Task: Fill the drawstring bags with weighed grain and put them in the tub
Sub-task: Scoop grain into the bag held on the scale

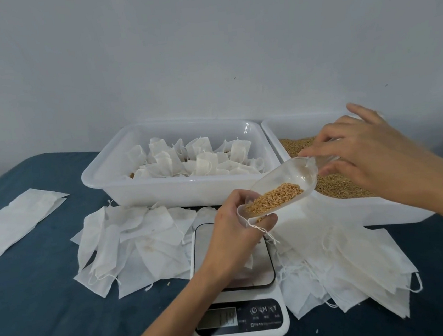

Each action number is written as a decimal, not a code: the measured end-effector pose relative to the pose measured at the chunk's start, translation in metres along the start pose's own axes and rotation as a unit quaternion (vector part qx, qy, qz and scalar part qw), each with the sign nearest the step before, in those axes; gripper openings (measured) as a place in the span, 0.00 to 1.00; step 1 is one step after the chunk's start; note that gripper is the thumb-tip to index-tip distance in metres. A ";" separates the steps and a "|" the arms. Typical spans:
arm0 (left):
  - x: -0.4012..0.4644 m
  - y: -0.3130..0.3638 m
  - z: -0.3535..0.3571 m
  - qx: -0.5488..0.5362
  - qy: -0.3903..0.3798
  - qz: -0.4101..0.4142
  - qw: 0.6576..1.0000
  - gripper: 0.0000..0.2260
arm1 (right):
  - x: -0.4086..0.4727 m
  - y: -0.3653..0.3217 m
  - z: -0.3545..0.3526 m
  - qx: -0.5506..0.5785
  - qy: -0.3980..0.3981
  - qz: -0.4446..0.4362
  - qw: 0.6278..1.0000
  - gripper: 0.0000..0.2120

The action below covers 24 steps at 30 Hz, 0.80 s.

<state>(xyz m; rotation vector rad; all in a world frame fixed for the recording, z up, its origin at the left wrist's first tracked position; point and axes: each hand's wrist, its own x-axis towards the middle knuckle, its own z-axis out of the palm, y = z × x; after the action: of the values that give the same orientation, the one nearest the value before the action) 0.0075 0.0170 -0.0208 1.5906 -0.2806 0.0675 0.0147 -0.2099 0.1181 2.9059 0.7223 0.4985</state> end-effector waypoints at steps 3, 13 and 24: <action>0.000 0.000 0.000 0.002 0.001 -0.005 1.000 0.13 | 0.000 -0.001 0.000 0.000 0.001 -0.001 1.000 0.18; 0.000 0.001 0.000 0.006 0.000 -0.011 1.000 0.13 | 0.000 -0.001 0.000 -0.002 0.011 -0.008 1.000 0.17; 0.001 -0.001 -0.001 0.010 0.002 -0.008 1.000 0.13 | 0.001 0.000 0.005 0.000 0.016 -0.017 1.000 0.17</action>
<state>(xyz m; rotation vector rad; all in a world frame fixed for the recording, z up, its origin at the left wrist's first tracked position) 0.0088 0.0178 -0.0218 1.6115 -0.2649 0.0618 0.0168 -0.2096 0.1134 2.8864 0.7734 0.5431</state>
